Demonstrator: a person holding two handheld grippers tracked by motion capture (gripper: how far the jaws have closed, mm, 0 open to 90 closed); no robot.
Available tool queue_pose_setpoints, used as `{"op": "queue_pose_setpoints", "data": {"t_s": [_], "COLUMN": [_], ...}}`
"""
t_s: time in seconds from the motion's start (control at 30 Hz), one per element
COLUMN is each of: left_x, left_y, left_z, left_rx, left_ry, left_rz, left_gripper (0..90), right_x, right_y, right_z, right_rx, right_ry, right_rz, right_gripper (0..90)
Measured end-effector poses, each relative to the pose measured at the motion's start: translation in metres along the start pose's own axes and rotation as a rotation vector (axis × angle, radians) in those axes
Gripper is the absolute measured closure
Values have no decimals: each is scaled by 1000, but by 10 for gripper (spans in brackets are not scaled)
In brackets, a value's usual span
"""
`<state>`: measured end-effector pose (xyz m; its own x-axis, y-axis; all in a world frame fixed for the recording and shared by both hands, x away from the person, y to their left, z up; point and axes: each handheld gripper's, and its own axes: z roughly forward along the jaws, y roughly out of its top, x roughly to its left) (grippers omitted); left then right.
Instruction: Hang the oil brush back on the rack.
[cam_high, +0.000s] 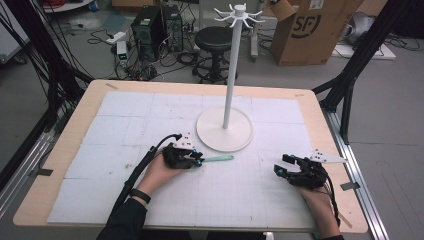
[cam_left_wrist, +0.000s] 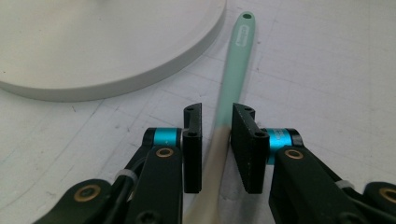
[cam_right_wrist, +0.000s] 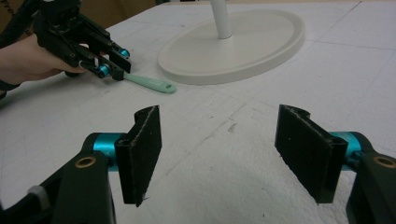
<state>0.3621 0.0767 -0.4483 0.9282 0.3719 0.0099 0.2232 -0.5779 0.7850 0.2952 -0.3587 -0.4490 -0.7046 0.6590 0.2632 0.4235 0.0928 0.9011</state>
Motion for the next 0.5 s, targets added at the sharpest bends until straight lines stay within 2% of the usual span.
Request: {"op": "queue_pose_setpoints", "data": {"t_s": [0.1, 0.17, 0.4, 0.5], "left_x": [0, 1, 2, 3], "left_y": [0, -1, -2, -3], "left_z": [-1, -1, -1, -1], "left_rx": [7, -7, -7, -14], "left_ry": [6, -5, -16, -26], "left_rz": [6, -16, -3, -15], "left_gripper": [755, 755, 792, 800], "right_x": [0, 0, 0, 0], "right_y": [0, 0, 0, 0], "right_z": [0, 0, 0, 0], "right_rx": [0, 1, -2, 0], "right_ry": [1, 1, 0, -1], "right_rz": [0, 1, 0, 0], "right_gripper": [312, 312, 312, 312]}}
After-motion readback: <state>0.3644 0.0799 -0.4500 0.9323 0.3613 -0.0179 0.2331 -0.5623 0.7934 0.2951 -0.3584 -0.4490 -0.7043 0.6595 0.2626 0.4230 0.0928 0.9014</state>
